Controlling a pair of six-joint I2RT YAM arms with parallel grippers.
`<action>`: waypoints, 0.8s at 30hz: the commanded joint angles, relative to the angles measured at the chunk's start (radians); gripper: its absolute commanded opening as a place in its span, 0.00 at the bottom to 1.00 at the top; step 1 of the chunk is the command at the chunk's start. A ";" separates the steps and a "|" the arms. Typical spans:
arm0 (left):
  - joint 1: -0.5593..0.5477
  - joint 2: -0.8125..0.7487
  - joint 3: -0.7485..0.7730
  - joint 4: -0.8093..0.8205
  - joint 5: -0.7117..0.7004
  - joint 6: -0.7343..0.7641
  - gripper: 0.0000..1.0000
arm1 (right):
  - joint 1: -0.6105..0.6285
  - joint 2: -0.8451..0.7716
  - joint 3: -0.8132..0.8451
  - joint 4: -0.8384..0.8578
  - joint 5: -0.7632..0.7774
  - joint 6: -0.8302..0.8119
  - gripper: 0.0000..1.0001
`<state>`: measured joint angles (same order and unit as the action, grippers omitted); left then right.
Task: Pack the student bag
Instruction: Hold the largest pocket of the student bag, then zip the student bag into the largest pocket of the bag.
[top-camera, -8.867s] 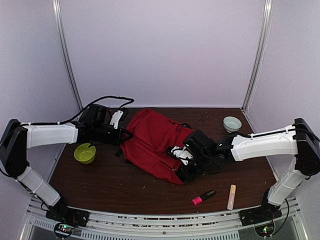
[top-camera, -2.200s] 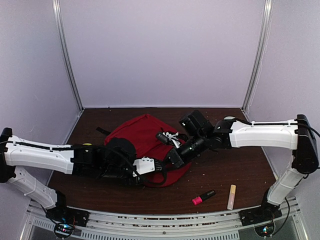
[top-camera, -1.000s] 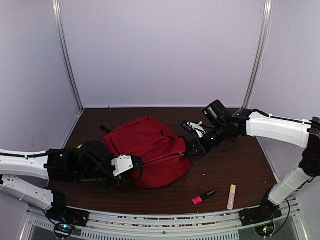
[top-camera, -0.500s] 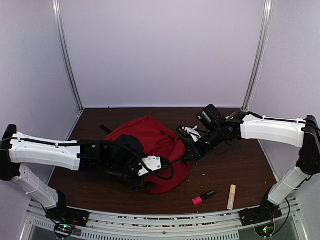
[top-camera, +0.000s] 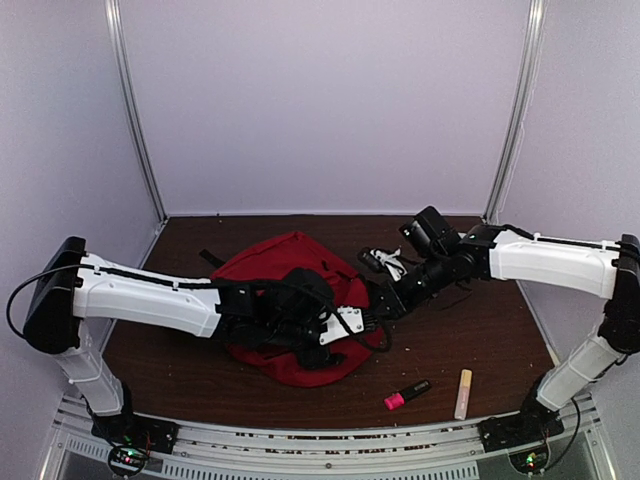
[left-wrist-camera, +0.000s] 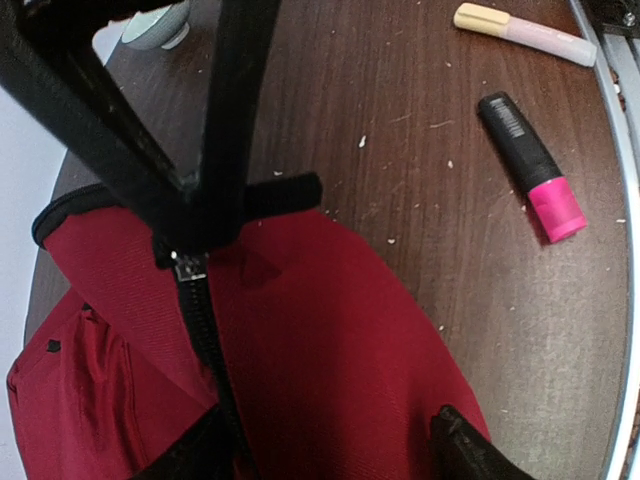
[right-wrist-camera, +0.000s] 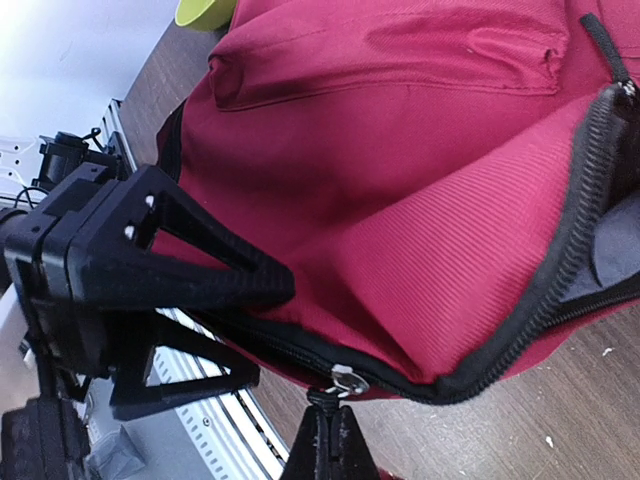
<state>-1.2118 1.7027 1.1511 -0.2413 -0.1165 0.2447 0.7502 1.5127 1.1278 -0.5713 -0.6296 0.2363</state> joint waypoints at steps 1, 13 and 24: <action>0.003 -0.017 -0.012 0.033 -0.110 0.006 0.63 | -0.028 -0.058 -0.020 0.024 -0.015 0.005 0.00; 0.000 -0.210 -0.236 0.034 0.011 -0.027 0.00 | -0.146 -0.062 0.020 -0.139 0.313 -0.106 0.00; -0.021 -0.377 -0.335 -0.116 0.077 -0.065 0.00 | -0.253 0.022 0.191 -0.268 0.614 -0.174 0.00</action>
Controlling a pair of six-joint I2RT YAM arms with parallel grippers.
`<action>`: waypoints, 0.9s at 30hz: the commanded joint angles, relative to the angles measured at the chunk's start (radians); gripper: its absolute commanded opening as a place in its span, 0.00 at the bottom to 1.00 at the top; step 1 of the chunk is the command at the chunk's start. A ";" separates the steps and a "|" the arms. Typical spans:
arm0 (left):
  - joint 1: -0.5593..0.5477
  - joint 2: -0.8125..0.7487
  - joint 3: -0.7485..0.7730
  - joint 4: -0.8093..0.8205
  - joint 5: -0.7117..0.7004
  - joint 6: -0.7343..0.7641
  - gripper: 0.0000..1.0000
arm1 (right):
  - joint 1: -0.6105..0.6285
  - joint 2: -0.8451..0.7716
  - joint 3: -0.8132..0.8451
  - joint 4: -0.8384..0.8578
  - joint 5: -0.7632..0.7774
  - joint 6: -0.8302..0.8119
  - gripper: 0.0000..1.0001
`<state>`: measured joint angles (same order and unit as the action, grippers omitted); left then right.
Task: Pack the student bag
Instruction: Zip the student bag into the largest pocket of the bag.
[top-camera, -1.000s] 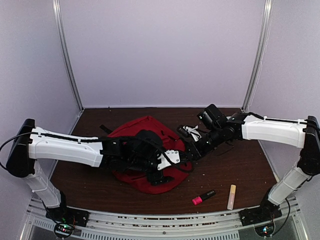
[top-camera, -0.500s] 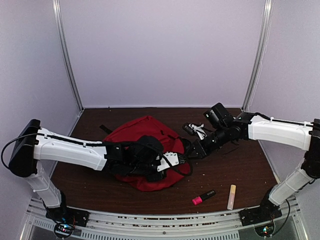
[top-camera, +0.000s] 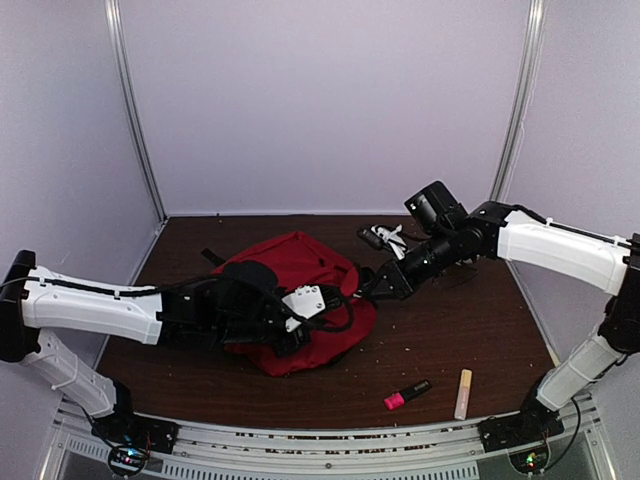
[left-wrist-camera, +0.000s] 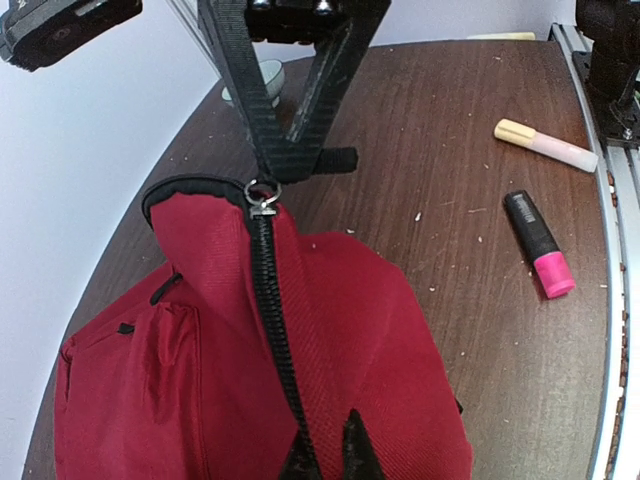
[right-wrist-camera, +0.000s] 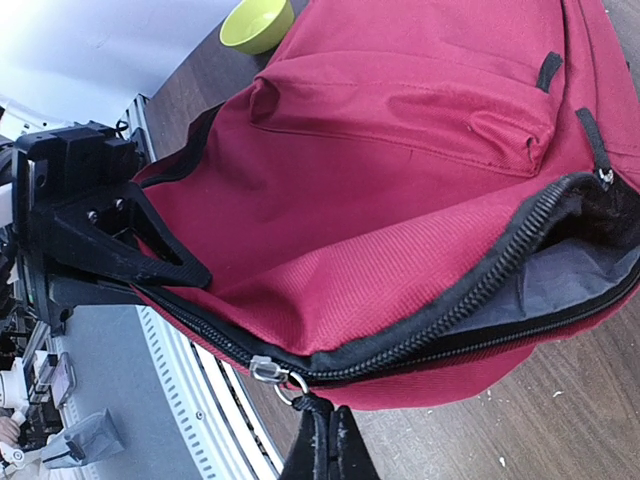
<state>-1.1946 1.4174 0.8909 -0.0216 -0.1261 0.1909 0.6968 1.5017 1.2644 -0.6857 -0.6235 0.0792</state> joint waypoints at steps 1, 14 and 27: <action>-0.039 -0.098 -0.076 -0.347 0.081 -0.012 0.00 | -0.201 0.038 0.067 -0.162 0.623 -0.020 0.00; -0.038 -0.143 -0.140 -0.311 0.044 -0.027 0.00 | -0.181 -0.032 -0.048 -0.083 0.353 -0.020 0.00; -0.039 -0.234 -0.177 -0.344 0.026 -0.041 0.00 | -0.325 0.119 0.057 -0.012 0.269 0.028 0.00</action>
<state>-1.2057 1.2591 0.7673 -0.0685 -0.1387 0.1528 0.5274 1.5826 1.2716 -0.7071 -0.7883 0.0727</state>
